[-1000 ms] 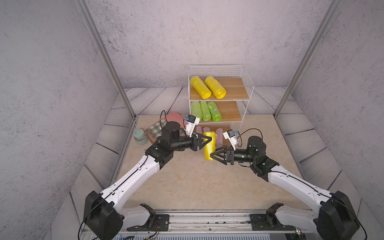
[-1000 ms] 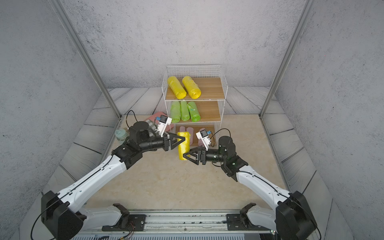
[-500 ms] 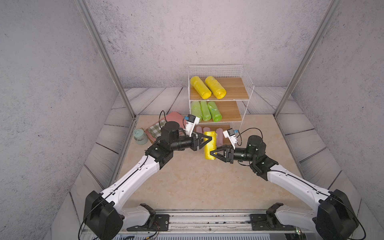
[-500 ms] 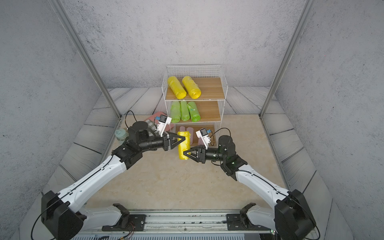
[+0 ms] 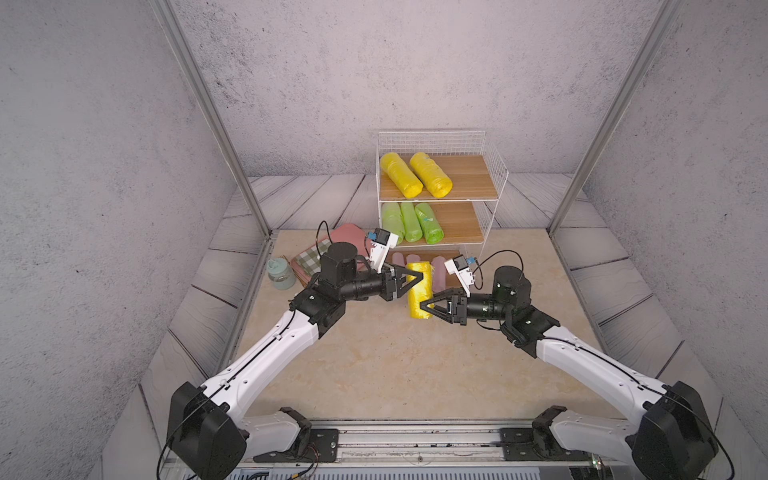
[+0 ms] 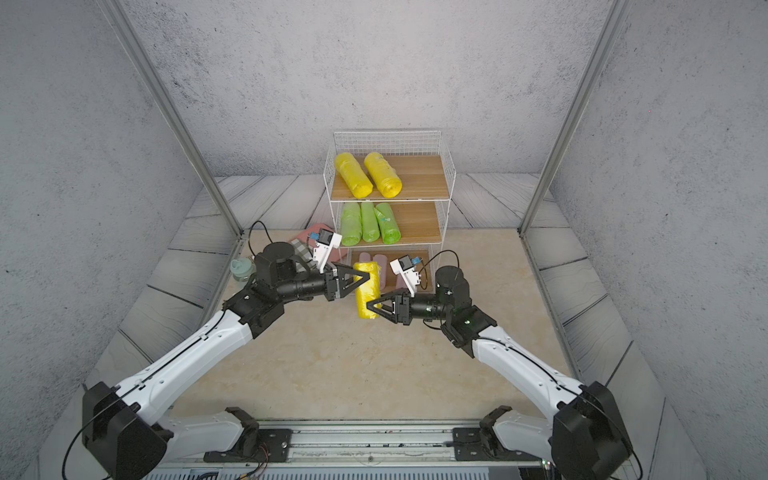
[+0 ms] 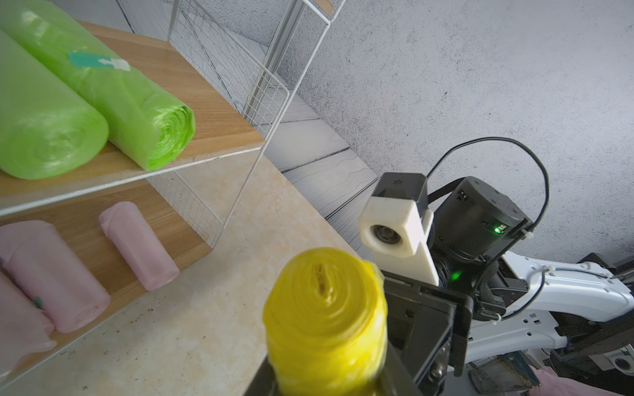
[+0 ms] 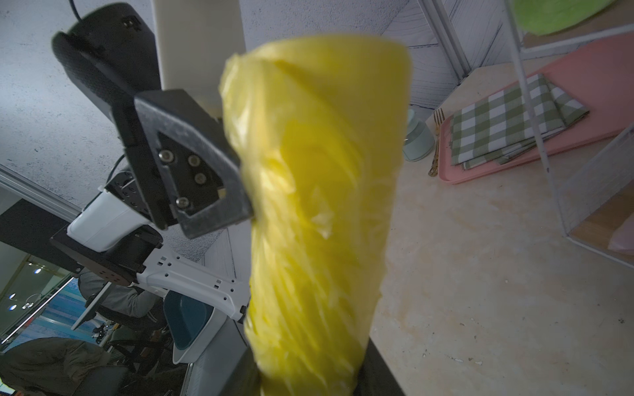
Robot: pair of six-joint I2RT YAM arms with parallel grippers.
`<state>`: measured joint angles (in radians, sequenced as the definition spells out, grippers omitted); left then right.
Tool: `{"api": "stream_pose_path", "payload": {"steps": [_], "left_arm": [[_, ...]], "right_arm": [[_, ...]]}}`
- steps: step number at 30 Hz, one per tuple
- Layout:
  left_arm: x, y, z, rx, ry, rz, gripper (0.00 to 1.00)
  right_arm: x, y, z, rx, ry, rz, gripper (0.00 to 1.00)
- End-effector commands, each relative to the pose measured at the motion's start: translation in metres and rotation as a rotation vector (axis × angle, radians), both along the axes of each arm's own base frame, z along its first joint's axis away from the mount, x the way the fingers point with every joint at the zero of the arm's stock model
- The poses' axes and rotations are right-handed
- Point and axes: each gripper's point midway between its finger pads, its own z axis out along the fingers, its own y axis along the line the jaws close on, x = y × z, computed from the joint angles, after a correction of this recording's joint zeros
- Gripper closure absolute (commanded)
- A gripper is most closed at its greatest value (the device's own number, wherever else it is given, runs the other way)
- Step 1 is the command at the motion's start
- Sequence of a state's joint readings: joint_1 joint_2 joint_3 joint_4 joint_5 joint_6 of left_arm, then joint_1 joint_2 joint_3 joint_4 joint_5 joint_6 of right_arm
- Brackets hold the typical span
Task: Sort the rolls of trash bags by color and place them on the shelf
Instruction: Pick up the roll of trash bags from the center of the board, then place the roll of trash bags on the shelf.
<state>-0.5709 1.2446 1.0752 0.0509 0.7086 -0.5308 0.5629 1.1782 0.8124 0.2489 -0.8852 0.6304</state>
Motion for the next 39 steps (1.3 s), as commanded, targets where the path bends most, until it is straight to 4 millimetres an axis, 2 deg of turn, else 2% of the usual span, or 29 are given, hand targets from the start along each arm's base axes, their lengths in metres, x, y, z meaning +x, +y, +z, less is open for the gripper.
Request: {"api": "stream_pose_path", "payload": {"steps": [1,8,11,18,21,32,39], "left_arm": [[0.001,0.010,0.011,-0.015,-0.047,0.027,0.51],[-0.002,0.019,0.015,-0.013,-0.071,0.044,0.15],[-0.004,0.025,0.015,-0.003,-0.086,0.058,0.03],[-0.012,0.042,0.021,0.022,-0.128,0.100,0.03],[-0.015,0.049,0.022,0.039,-0.143,0.111,0.03],[-0.025,0.066,0.031,0.124,-0.206,0.142,0.03],[-0.025,0.073,0.034,0.188,-0.221,0.154,0.03]], "right_arm": [[-0.009,-0.007,0.026,0.007,-0.116,-0.006,1.00],[-0.010,-0.012,0.032,-0.058,-0.168,-0.017,1.00],[-0.010,-0.017,0.039,-0.098,-0.213,-0.034,1.00],[-0.004,-0.035,0.066,-0.237,-0.369,-0.108,1.00],[0.001,-0.043,0.088,-0.274,-0.444,-0.141,1.00],[0.063,-0.080,0.162,-0.425,-0.625,-0.473,1.00],[0.103,-0.095,0.192,-0.477,-0.647,-0.629,1.00]]}}
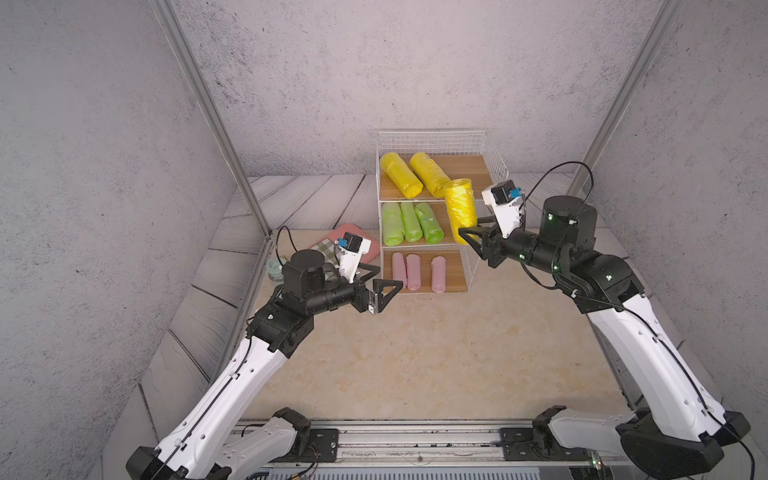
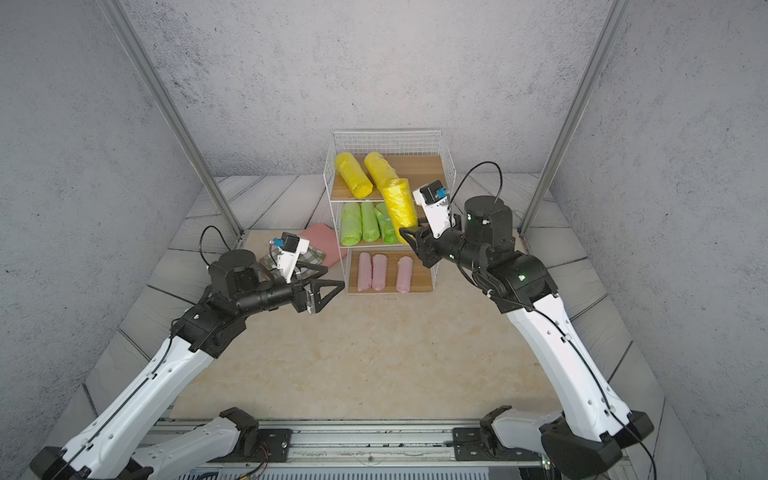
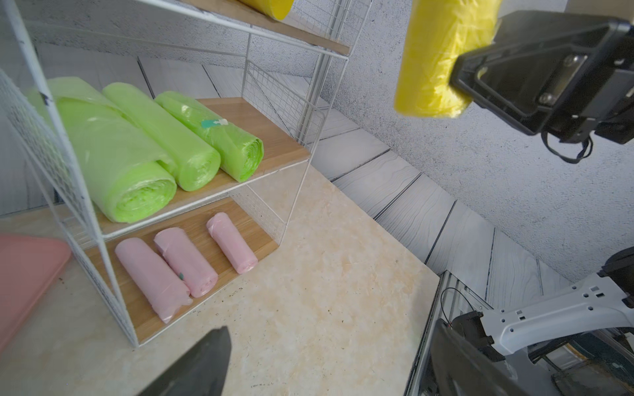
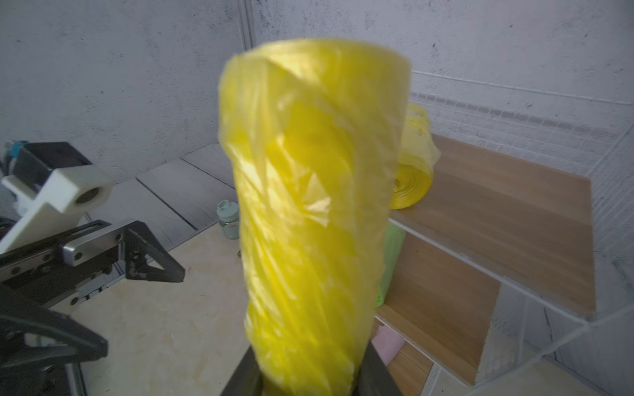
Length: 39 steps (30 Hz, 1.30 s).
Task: Sort the rolls of trash bags by color and place them on the shelf
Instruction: Place the roll of trash bags on the shelf.
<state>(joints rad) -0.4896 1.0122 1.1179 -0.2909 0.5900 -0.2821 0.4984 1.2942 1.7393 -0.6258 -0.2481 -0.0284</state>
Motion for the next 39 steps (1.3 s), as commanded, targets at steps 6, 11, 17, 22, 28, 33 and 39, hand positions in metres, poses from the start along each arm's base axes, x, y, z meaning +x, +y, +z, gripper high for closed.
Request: {"api": "stream_pose_path", "payload": {"steps": [6,11,17,22,28,33,39], "left_arm": [[0.001,0.009,-0.001,0.073,-0.007,0.014,0.03],[0.004,0.011,-0.010,0.087,0.014,0.026,0.03],[0.007,0.013,-0.019,0.107,0.029,0.036,0.03],[0.010,0.015,-0.028,0.125,0.048,0.041,0.03],[0.014,0.015,-0.034,0.133,0.066,0.040,0.03],[0.015,0.017,-0.035,0.136,0.068,0.045,0.03],[0.018,0.016,-0.037,0.131,0.079,0.038,0.03]], "right_arm": [[0.050,-0.029,0.039,0.043,-0.043,-0.184,0.99],[0.076,-0.034,0.044,0.068,-0.029,-0.210,0.99],[0.107,-0.027,0.032,0.063,0.003,-0.216,0.99],[0.126,-0.023,0.021,0.068,0.045,-0.225,0.98],[0.141,-0.018,0.017,0.081,0.060,-0.229,0.93],[0.146,-0.012,0.011,0.082,0.099,-0.206,0.85],[0.147,-0.009,0.000,0.070,0.139,-0.199,0.75]]}}
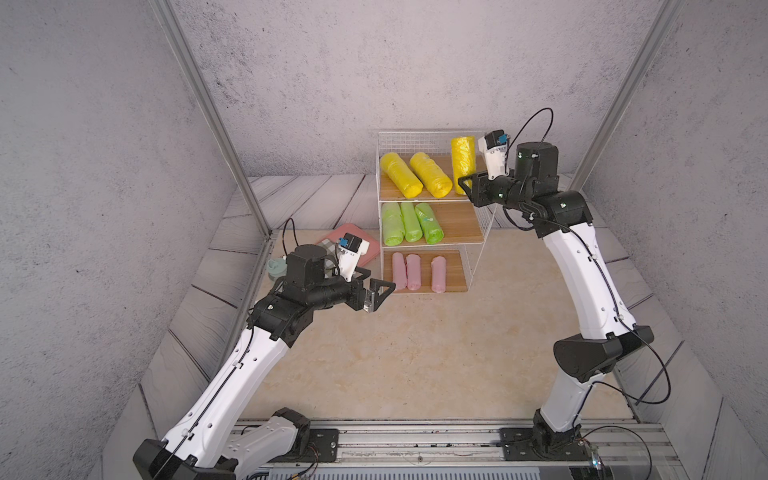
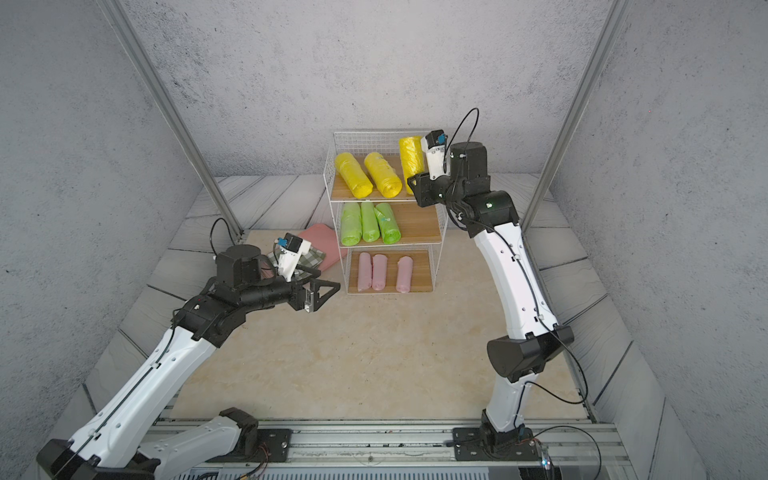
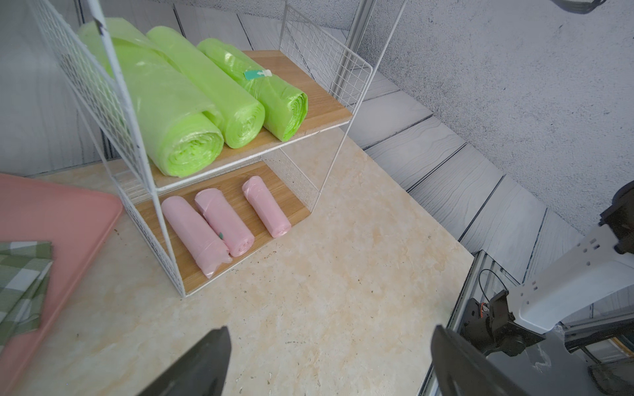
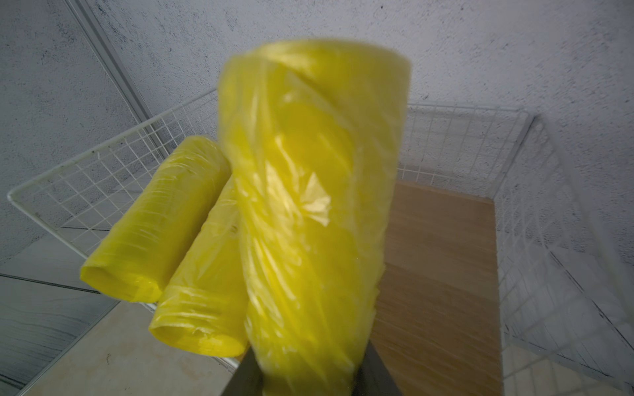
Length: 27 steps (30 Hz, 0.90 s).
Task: Sort the rolls of trash bags by color and place them on the shelf
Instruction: Place the roll of trash bags on the shelf.
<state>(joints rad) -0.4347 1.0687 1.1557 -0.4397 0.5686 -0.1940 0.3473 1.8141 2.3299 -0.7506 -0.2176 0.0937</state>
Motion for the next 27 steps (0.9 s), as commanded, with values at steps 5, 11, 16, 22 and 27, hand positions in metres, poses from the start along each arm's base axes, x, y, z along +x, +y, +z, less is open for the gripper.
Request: {"api": "stream_pose_path", "payload": {"steps": [5,11,16,22,27], "left_arm": [[0.001,0.000,-0.005,0.002,0.008,-0.010,0.03],[0.002,-0.001,-0.008,-0.001,0.016,-0.011,0.03],[0.003,-0.002,-0.006,-0.004,0.016,-0.017,0.03],[0.004,-0.003,-0.006,-0.005,0.020,-0.022,0.03],[0.004,-0.003,-0.008,-0.005,0.026,-0.021,0.03]], "right_arm": [[-0.002,0.004,-0.003,0.019,0.027,0.028,0.66],[-0.010,0.012,-0.001,0.045,0.049,0.080,0.62],[-0.016,0.016,0.002,0.076,0.070,0.105,0.61],[-0.015,0.014,0.004,0.090,0.080,0.083,0.55],[-0.010,0.011,-0.001,0.083,0.090,0.057,0.51]]}}
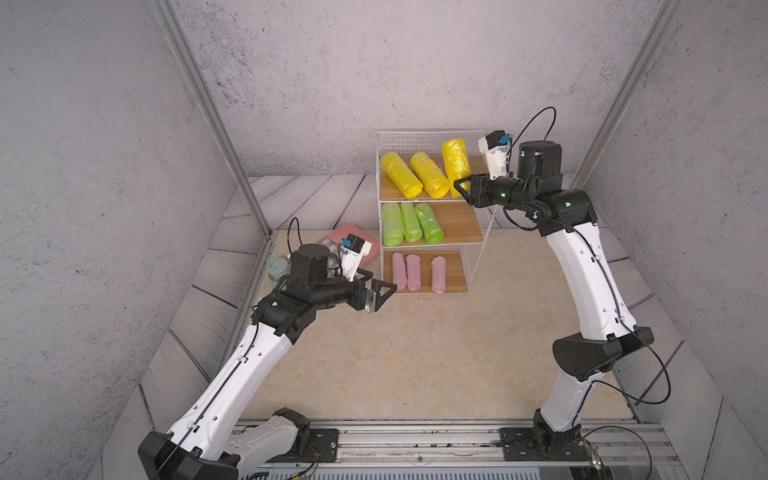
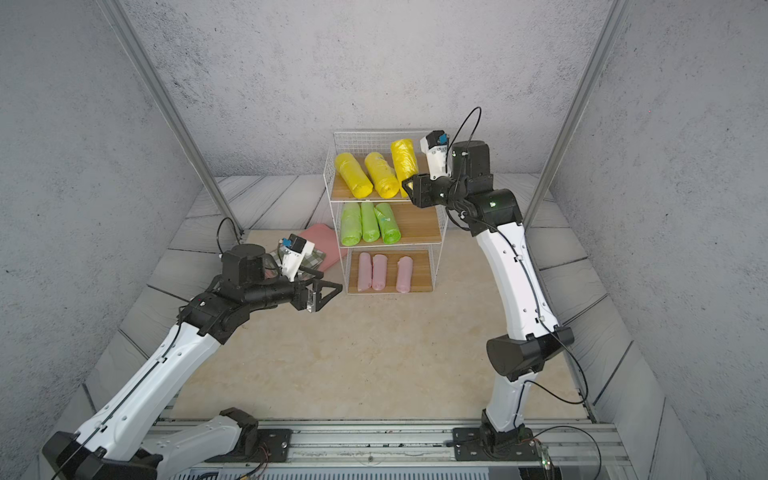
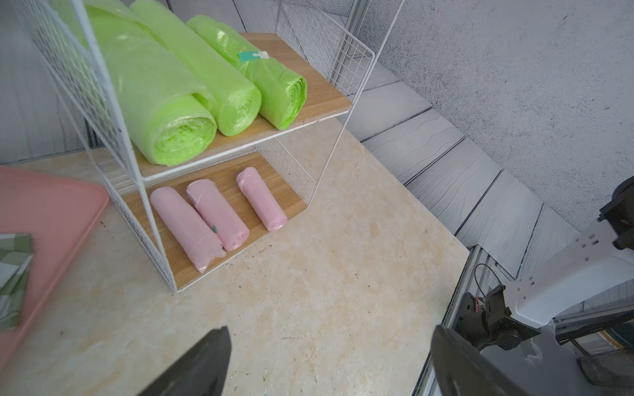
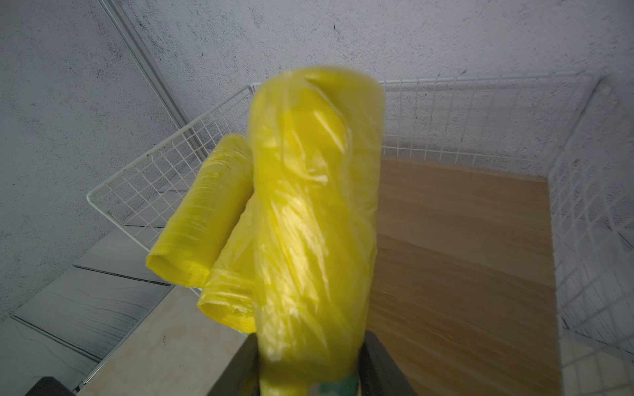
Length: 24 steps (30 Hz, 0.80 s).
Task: Sort the rolls of trash bags by color and place them on the shelf
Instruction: Place the roll of trash bags on the shelf.
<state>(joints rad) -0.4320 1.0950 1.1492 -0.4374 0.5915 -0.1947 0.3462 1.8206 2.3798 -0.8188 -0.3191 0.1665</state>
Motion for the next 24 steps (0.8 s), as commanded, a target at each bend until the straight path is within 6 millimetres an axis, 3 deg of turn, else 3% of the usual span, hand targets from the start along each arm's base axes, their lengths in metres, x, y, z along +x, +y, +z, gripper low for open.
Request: {"api": "stream_pose_path", "payload": {"steps": [1,10,18,24], "left_arm": [[0.001,0.001,0.001,-0.007,-0.004,-0.004,0.03],[0.003,0.001,-0.003,-0.008,0.005,0.007,0.03],[0.003,0.006,-0.005,0.015,0.003,0.021,0.03],[0.006,0.010,-0.010,0.028,0.012,0.044,0.03]], "right_arm": [[0.007,0.000,-0.005,0.004,0.013,-0.016,0.50],[0.013,0.000,-0.009,0.013,0.011,-0.031,0.48],[0.023,0.013,-0.014,0.082,0.039,0.002,0.48],[0.025,0.013,-0.017,0.092,0.047,-0.007,0.42]]}}
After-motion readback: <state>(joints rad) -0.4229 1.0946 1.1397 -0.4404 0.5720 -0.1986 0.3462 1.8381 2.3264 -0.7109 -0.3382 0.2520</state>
